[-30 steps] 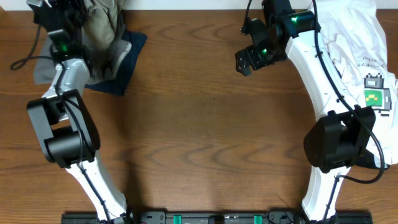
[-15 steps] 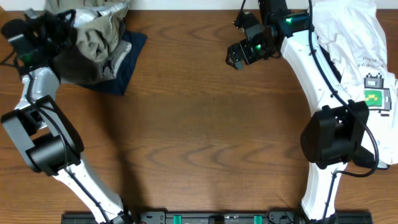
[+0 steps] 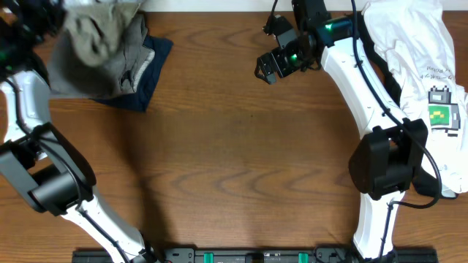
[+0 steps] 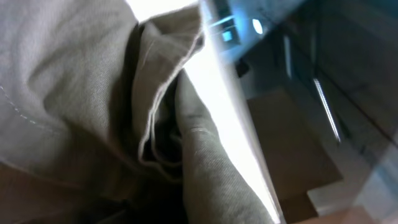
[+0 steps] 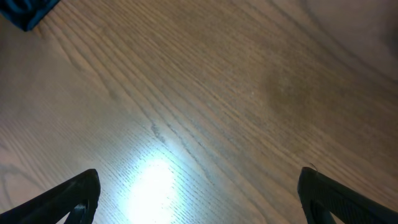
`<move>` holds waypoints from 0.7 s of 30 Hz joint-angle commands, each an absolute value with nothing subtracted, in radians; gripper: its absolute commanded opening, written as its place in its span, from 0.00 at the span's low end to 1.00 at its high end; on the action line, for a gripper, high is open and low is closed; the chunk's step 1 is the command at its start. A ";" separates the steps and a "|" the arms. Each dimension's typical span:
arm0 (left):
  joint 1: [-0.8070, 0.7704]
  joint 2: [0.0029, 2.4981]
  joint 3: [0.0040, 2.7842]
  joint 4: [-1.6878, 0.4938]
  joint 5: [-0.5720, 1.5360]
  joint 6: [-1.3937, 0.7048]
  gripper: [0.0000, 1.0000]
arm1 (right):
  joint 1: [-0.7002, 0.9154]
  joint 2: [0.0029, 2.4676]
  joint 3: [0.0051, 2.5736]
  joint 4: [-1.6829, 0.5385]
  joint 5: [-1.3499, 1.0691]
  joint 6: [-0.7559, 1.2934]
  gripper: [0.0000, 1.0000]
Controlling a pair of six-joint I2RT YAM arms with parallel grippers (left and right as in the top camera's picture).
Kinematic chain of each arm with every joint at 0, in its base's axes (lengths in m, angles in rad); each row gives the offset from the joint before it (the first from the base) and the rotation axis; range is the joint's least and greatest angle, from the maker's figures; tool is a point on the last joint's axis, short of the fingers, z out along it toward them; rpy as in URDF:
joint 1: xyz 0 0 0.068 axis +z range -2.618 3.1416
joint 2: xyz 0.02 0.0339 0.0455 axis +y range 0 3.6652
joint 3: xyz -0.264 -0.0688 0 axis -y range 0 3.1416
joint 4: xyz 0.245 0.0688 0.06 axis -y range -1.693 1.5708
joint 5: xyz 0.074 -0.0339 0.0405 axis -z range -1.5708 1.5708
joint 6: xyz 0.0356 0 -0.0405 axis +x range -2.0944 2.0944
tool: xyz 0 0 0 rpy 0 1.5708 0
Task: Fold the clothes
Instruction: 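Lower the shorts onto the navy cloth pile and release with left gripper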
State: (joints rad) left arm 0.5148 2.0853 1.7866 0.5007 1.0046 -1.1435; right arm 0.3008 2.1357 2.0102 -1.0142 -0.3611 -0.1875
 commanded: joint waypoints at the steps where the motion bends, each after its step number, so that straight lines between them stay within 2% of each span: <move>1: 0.525 2.019 1.901 0.484 1.027 -1.057 0.06 | 0.320 2.141 2.014 -1.024 -0.374 -0.180 0.99; 8: 0.533 2.019 2.028 0.194 0.964 -0.761 0.06 | 0.322 2.141 2.014 -1.043 -0.374 -0.180 0.99; 21: 0.526 2.020 2.028 -0.012 0.739 -0.364 0.06 | 0.322 2.141 2.014 -1.036 -0.374 -0.180 0.99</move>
State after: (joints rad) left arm 0.5266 2.0384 1.9995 -0.0200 0.8028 -0.5060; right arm 0.3016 2.1357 2.0102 -1.0382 -0.3637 -0.1871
